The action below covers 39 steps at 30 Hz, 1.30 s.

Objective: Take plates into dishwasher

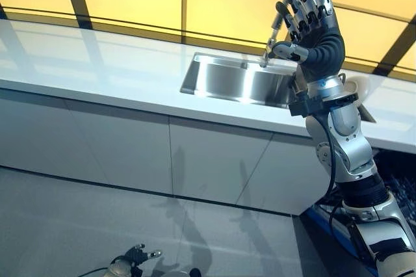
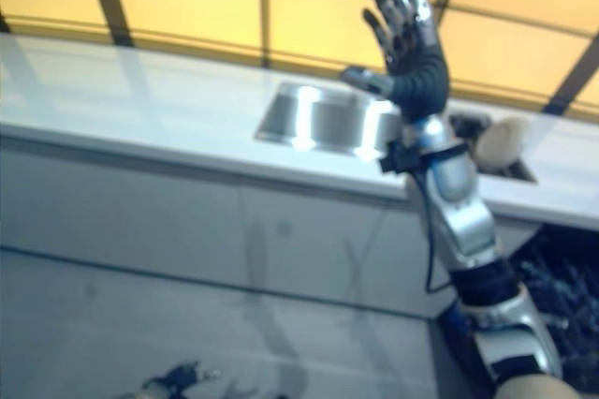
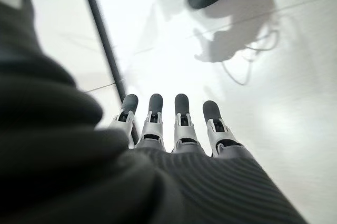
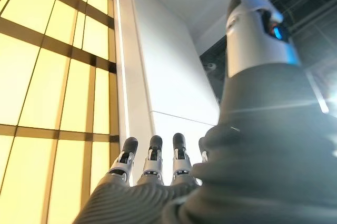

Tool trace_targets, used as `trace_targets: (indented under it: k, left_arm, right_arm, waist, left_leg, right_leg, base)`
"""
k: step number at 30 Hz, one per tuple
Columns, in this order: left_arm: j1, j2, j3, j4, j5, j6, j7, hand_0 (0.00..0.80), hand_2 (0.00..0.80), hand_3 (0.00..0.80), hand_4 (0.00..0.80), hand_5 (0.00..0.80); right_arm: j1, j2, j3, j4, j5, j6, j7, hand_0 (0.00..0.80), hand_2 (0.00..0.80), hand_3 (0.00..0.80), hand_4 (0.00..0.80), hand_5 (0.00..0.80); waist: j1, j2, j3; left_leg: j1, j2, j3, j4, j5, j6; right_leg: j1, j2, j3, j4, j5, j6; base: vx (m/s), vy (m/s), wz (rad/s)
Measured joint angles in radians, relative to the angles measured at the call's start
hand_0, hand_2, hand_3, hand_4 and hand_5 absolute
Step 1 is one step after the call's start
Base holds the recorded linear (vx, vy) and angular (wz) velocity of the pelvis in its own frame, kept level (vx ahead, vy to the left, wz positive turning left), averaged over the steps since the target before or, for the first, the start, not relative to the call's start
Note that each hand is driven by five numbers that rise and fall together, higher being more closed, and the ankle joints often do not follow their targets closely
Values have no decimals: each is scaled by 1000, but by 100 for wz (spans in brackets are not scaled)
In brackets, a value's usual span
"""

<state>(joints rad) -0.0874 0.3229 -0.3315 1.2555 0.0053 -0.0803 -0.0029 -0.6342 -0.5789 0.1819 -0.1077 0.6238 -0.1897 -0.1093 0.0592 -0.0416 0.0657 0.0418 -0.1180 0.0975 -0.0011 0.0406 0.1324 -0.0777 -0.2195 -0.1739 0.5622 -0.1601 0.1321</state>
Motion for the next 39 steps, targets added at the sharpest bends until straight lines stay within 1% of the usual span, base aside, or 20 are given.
trace_targets:
  k: [1, 3, 4, 6, 9, 12, 13, 15, 17, 18, 19, 21, 23, 25, 28, 32, 33, 34, 36, 39]
  left_arm:
    - [10, -1, 4, 3, 1, 9, 0, 0, 0, 0, 0, 0]
    - [35, -7, 11, 9, 3, 27, -3, 0, 0, 0, 0, 0]
    - [35, -17, 12, 28, 5, 27, -4, 0, 0, 0, 0, 0]
    - [38, -23, 11, 39, 16, 28, -4, 0, 0, 0, 0, 0]
    - [30, -40, 23, 73, 26, 25, -5, 0, 0, 0, 0, 0]
    - [49, -49, 46, 75, 44, 27, -6, 0, 0, 0, 0, 0]
    - [54, -46, 67, 75, 49, 28, -5, 0, 0, 0, 0, 0]
    - [73, -36, 122, 72, 49, 27, -7, 0, 0, 0, 0, 0]
    - [100, -32, 131, 83, 49, 25, -11, 0, 0, 0, 0, 0]
    - [103, -43, 132, 85, 49, 26, -9, 0, 0, 0, 0, 0]
    - [118, -69, 138, 81, 48, 12, -12, 0, 0, 0, 0, 0]
    - [132, -71, 137, 75, 47, -4, -10, 0, 0, 0, 0, 0]
    - [138, -61, 140, 40, 38, -15, -3, 0, 0, 0, 0, 0]
    - [133, -48, 138, -4, 38, -20, -4, 0, 0, 0, 0, 0]
    - [101, -39, 134, -30, 38, -21, -5, 0, 0, 0, 0, 0]
    - [69, -45, 94, -53, 38, -13, -9, 0, 0, 0, 0, 0]
    - [71, -61, 93, -62, 38, -12, -9, 0, 0, 0, 0, 0]
    - [86, -66, 93, -72, 38, -12, -8, 0, 0, 0, 0, 0]
    - [106, -52, 97, -74, 37, -11, -7, 0, 0, 0, 0, 0]
    - [111, -36, 100, -61, 19, -9, -5, 0, 0, 0, 0, 0]
  right_arm:
    - [-3, -4, 0, 1, 4, 0, -8, 0, 0, 0, 0, 0]
    - [-3, -8, -2, 1, 8, 1, -19, 0, 0, 0, 0, 0]
    - [-2, -21, -9, -3, 8, 1, -38, 0, 0, 0, 0, 0]
    - [-5, -30, -12, -5, 7, 8, -61, 0, 0, 0, 0, 0]
    - [2, -45, -47, -11, -3, 52, -84, 0, 0, 0, 0, 0]
    - [11, -79, -63, -23, -7, 85, -81, 0, 0, 0, 0, 0]
    - [9, -110, -75, -30, -13, 95, -76, 0, 0, 0, 0, 0]
    - [8, -143, -107, -35, -13, 109, -71, 0, 0, 0, 0, 0]
    - [8, -150, -114, -28, -13, 115, -71, 0, 0, 0, 0, 0]
    - [5, -156, -115, -29, -13, 115, -70, 0, 0, 0, 0, 0]
    - [-1, -157, -117, -25, -15, 118, -72, 0, 0, 0, 0, 0]
    - [-1, -159, -110, -15, -24, 125, -73, 0, 0, 0, 0, 0]
    - [-4, -173, -106, -17, -45, 129, -80, 0, 0, 0, 0, 0]
    - [-7, -175, -106, -18, -66, 145, -106, 0, 0, 0, 0, 0]
    - [-13, -178, -106, 14, -143, 189, -148, 0, 0, 0, 0, 0]
    - [-12, -234, -110, 72, -185, 239, -181, 0, 0, 0, 0, 0]
    - [-11, -267, -111, 90, -184, 246, -185, 0, 0, 0, 0, 0]
    - [3, -270, -121, 104, -184, 247, -187, 0, 0, 0, 0, 0]
    - [14, -265, -121, 125, -184, 246, -179, 0, 0, 0, 0, 0]
    - [14, -266, -146, 177, -180, 239, -152, 0, 0, 0, 0, 0]
  waist:
    - [3, 0, -1]
    - [-30, -17, -1]
    - [-55, -7, 1]
    - [-88, -12, -2]
    - [-130, 1, 7]
    - [-154, 30, 3]
    - [-165, 35, -1]
    - [-174, 25, -3]
    - [-153, -13, -32]
    - [-148, -17, -37]
    - [-125, -5, -38]
    - [-120, -5, -41]
    - [-88, -20, -35]
    - [-72, -49, -17]
    - [-69, -58, 16]
    - [-71, -16, 56]
    - [-70, 22, 63]
    - [-58, 37, 63]
    - [-40, 17, 59]
    - [-46, -2, 53]
  left_leg:
    - [12, 3, 11, -17, -20, -29]
    - [26, 27, 138, 12, -98, -117]
    - [42, 6, 115, 6, -78, -56]
    - [75, -19, 75, -27, -72, -47]
    - [139, -39, 34, -55, -112, -106]
    - [184, -46, -13, -60, -152, -127]
    - [212, -31, 30, -46, -216, -232]
    - [235, -53, 43, 14, -213, -200]
    - [209, -94, 19, 172, -213, -201]
    - [193, -100, 20, 234, -215, -204]
    - [95, -82, 44, 482, -217, -230]
    - [-24, 37, 55, 746, -207, -253]
    - [-135, 127, 0, 871, -186, -288]
    - [-204, 168, -18, 806, -183, -283]
    - [-205, 228, -3, 458, -147, -264]
    - [-148, 223, -1, 5, -22, -263]
    - [-123, 224, -3, -30, -32, -265]
    - [-105, 222, -13, -37, 31, -261]
    - [-98, 186, -16, -22, 39, -256]
    - [-62, 131, -22, -62, 103, -193]
  right_leg:
    - [-26, 27, -38, -114, 11, 5]
    - [-42, 60, -81, -348, 92, 33]
    - [-57, 68, -73, -402, 133, 86]
    - [-73, 99, -25, -515, 201, 82]
    - [-125, 177, 0, -652, 350, 32]
    - [-120, 206, -2, -641, 388, -24]
    - [-110, 232, -30, -609, 410, -54]
    - [-71, 240, -80, -546, 397, -116]
    - [0, 259, -96, -545, 299, -252]
    - [23, 259, -88, -573, 284, -284]
    - [85, 249, -49, -617, 270, -288]
    - [132, 250, -28, -620, 232, -273]
    - [156, 236, 0, -619, 220, -260]
    - [176, 198, 11, -622, 208, -244]
    - [224, 174, 25, -640, 196, -225]
    - [273, 163, 43, -647, 154, -134]
    - [287, 178, 54, -649, 140, -113]
    - [295, 178, 79, -645, 128, -86]
    - [276, 140, 115, -621, 114, -58]
    - [269, 93, 136, -624, 116, -9]
  base:
    - [569, -98, -9]
    - [634, -76, 20]
    - [633, -47, 67]
    - [424, -32, 70]
    - [522, -161, 62]
    - [469, -241, 49]
    - [421, -283, 43]
    - [430, -334, 26]
    - [319, -270, -4]
    - [358, -307, -23]
    - [302, -265, -21]
    - [315, -262, -23]
    - [227, -139, -38]
    - [224, -43, -27]
    - [232, 71, -31]
    - [169, 95, -17]
    - [53, 81, -38]
    - [53, 105, -66]
    - [32, 107, -72]
    - [16, 105, -44]
